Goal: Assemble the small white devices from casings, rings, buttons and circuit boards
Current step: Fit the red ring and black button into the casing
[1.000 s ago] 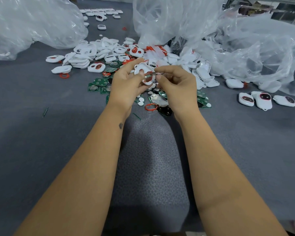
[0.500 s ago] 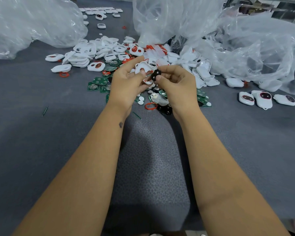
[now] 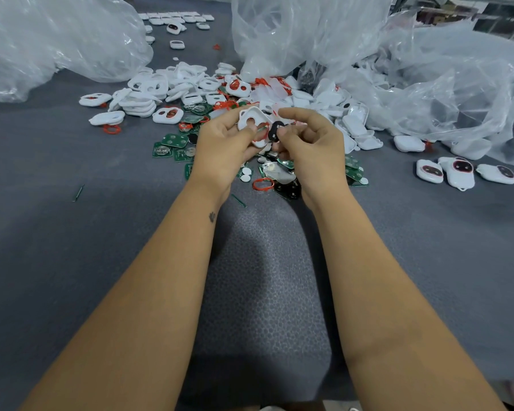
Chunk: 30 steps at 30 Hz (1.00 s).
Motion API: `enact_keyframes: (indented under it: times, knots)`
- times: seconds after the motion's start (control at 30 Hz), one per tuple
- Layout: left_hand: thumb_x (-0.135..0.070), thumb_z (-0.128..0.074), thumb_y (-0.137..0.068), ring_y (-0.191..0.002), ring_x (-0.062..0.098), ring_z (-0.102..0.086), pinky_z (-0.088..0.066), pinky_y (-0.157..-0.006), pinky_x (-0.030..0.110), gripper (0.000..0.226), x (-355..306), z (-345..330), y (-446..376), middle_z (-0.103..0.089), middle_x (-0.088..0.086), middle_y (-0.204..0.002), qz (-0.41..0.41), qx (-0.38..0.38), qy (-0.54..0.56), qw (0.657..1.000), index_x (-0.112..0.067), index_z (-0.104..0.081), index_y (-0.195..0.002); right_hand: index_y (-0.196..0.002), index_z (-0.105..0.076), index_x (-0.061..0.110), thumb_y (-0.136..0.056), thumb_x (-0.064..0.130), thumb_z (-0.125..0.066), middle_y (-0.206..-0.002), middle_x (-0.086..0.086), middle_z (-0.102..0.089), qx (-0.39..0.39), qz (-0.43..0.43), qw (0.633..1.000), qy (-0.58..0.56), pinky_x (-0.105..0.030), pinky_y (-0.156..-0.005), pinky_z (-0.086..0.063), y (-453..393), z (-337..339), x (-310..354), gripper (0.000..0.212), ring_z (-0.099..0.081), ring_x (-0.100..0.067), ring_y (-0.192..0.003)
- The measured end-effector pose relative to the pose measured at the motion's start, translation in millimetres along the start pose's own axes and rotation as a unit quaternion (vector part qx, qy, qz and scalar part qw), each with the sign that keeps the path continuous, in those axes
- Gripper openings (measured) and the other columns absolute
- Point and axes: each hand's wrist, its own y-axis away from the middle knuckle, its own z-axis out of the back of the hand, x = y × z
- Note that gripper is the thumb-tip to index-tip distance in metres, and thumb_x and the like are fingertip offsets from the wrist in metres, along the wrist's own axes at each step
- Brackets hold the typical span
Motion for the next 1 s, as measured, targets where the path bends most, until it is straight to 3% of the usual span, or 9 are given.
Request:
enact_keyframes:
  times: [0.1,0.27,0.5,0.8,0.93,1.0]
  knots:
    - [0.001,-0.052,-0.096,-0.086,0.007,-0.070,-0.056,-0.076,0.024,0.023,0.2,-0.6,-0.5,-0.075,-0.004,-0.090,-0.001,-0.009,0.000,1.000,-0.014,-0.067,-0.103,-0.088,-0.070,0.013,-0.086,-0.011,-0.056,-0.069,0.000,-0.064,0.003,0.004,1.000,-0.011,-0.019,-0.060,-0.050,0.1,-0.6,0.6,0.028,-0.059,-0.010,-0.059]
    - [-0.001,-0.053,-0.097,-0.090,0.009,-0.069,-0.056,-0.078,0.024,0.021,0.5,-0.5,-1.5,-0.074,-0.001,-0.096,0.003,-0.015,-0.013,1.000,-0.016,-0.068,-0.103,-0.090,-0.070,0.015,-0.081,-0.016,-0.058,-0.073,-0.001,-0.060,0.007,0.008,1.000,0.001,-0.025,-0.069,-0.050,-1.7,0.0,-1.0,0.034,-0.055,-0.017,-0.073]
    - [-0.001,-0.056,-0.093,-0.090,0.008,-0.070,-0.055,-0.081,0.024,0.022,-1.3,-1.7,1.5,-0.075,-0.006,-0.087,-0.002,0.003,-0.013,1.000,-0.017,-0.071,-0.094,-0.096,-0.070,0.010,-0.079,-0.008,-0.069,-0.068,0.005,-0.060,-0.005,0.016,0.998,0.063,-0.016,-0.065,-0.049,-1.8,-2.5,-1.2,0.024,-0.054,-0.005,-0.065]
    - [0.004,-0.052,-0.093,-0.078,0.007,-0.071,-0.056,-0.072,0.020,0.030,-3.1,-4.9,2.0,-0.074,-0.005,-0.076,0.029,-0.018,0.012,0.999,-0.016,-0.071,-0.083,-0.090,-0.065,0.021,-0.080,-0.011,-0.058,-0.075,0.003,-0.056,-0.015,0.057,0.994,0.092,-0.017,-0.065,-0.045,-1.3,-2.2,-1.9,0.034,-0.050,-0.009,-0.069]
    - [0.003,-0.053,-0.092,-0.086,0.015,-0.072,-0.058,-0.077,0.026,0.027,-2.5,-3.2,1.4,-0.075,-0.001,-0.078,0.043,-0.019,0.007,0.999,-0.015,-0.071,-0.083,-0.077,-0.067,0.026,-0.080,-0.008,-0.059,-0.089,-0.006,-0.065,-0.021,0.084,0.989,0.117,-0.024,-0.074,-0.048,-0.1,-1.4,-1.9,0.034,-0.057,-0.012,-0.077]
    - [0.003,-0.051,-0.093,-0.090,0.017,-0.072,-0.058,-0.077,0.027,0.028,-1.6,-2.5,0.6,-0.075,0.000,-0.081,0.049,-0.025,0.005,0.998,-0.015,-0.071,-0.085,-0.076,-0.069,0.021,-0.081,-0.007,-0.058,-0.081,-0.002,-0.066,-0.016,0.073,0.993,0.096,-0.020,-0.069,-0.046,0.5,-0.4,-0.2,0.031,-0.055,-0.008,-0.071]
